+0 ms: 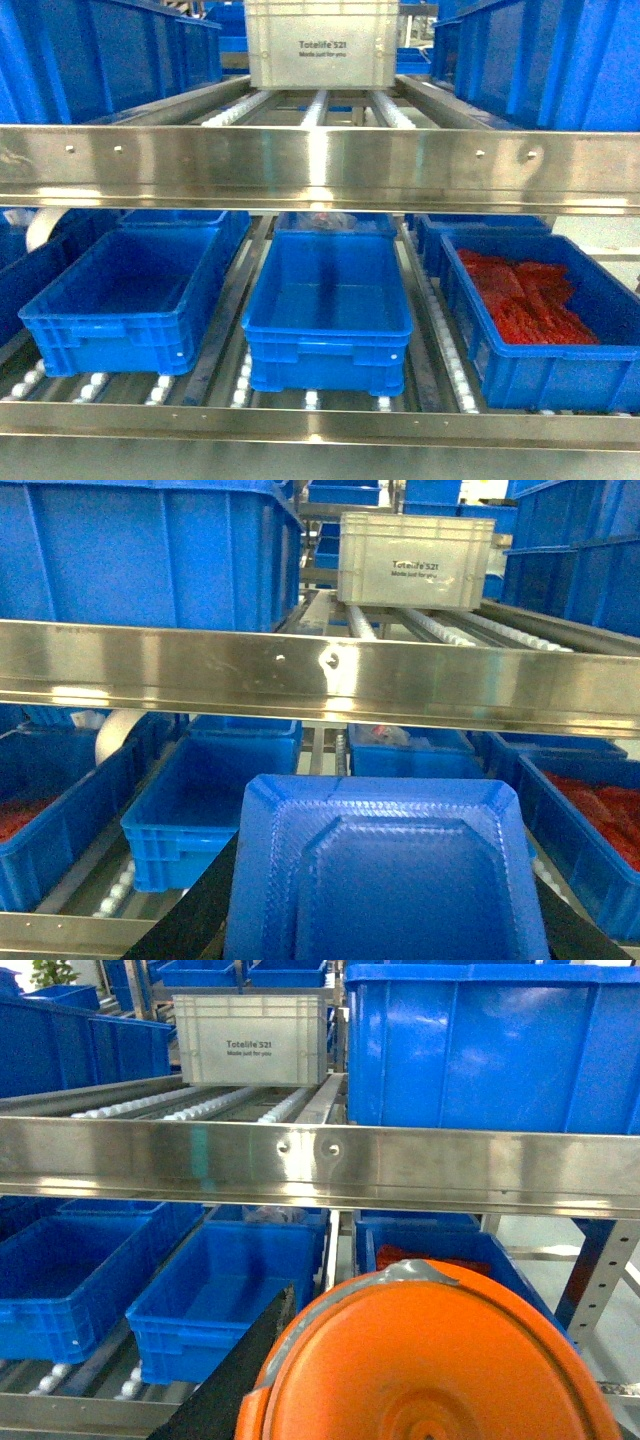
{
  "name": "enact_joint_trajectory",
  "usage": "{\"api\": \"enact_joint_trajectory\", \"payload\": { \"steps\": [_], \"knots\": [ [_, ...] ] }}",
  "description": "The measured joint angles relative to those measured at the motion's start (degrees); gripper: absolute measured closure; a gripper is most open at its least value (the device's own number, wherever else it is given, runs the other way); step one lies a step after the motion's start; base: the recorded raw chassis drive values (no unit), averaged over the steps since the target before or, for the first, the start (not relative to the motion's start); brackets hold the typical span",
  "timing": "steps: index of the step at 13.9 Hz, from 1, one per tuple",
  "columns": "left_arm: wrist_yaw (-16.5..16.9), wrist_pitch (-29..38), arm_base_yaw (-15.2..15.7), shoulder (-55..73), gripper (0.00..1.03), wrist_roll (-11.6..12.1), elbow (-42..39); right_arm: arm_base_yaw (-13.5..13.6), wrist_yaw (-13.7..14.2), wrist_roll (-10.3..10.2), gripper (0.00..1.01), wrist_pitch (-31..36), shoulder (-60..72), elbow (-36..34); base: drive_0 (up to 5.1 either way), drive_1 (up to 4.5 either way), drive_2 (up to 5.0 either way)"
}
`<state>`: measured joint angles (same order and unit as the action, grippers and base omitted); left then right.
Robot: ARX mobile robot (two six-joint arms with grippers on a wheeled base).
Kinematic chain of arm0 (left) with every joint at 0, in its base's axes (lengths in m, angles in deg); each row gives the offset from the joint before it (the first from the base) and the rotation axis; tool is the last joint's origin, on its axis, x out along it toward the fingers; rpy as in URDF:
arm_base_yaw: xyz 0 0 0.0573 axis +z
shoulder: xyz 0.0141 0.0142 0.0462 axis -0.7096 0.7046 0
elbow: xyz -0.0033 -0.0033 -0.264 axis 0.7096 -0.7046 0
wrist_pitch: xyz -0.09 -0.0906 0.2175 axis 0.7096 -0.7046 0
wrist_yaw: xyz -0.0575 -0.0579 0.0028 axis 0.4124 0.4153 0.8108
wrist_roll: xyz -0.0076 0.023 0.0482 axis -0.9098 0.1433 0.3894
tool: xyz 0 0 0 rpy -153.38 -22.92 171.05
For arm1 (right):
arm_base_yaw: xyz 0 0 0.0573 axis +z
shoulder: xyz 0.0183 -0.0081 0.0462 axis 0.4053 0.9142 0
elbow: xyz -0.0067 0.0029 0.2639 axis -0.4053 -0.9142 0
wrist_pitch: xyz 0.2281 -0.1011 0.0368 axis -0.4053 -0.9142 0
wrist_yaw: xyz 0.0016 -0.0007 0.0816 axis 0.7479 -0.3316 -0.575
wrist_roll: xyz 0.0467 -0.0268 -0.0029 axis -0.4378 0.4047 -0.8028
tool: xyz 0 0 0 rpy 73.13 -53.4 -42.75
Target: Sort blue parts and orange caps into right shelf containers
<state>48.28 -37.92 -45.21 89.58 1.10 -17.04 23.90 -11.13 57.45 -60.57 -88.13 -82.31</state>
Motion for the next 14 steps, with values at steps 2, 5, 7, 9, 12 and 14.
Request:
{"api": "enact_joint_trajectory", "payload": {
  "steps": [2, 5, 7, 9, 12, 14],
  "knots": [
    [0.0, 0.0, 0.0, 0.0, 0.61, 0.0, 0.0, 0.0, 0.0, 0.0, 0.59, -0.1, 0.0, 0.0, -4.9, 2.58, 2.6],
    [0.0, -0.1, 0.0, 0.0, 0.61, 0.0, 0.0, 0.0, 0.0, 0.0, 0.59, -0.1, 0.0, 0.0, -4.8, 2.61, 2.6],
    [0.0, 0.0, 0.0, 0.0, 0.61, 0.0, 0.0, 0.0, 0.0, 0.0, 0.59, -0.1, 0.0, 0.0, -4.9, 2.56, 2.6],
    [-0.2, 0.0, 0.0, 0.0, 0.61, 0.0, 0.0, 0.0, 0.0, 0.0, 0.59, 0.1, 0.0, 0.0, 0.0, 0.00, 0.0],
    [-0.4, -0.2, 0.0, 0.0, 0.62, 0.0, 0.0, 0.0, -0.2, 0.0, 0.59, -0.1, 0.0, 0.0, 0.0, 0.00, 0.0],
    [-0.4, 0.0, 0.0, 0.0, 0.61, 0.0, 0.0, 0.0, -0.2, 0.0, 0.59, -0.2, 0.0, 0.0, 0.0, 0.00, 0.0]
  ]
}}
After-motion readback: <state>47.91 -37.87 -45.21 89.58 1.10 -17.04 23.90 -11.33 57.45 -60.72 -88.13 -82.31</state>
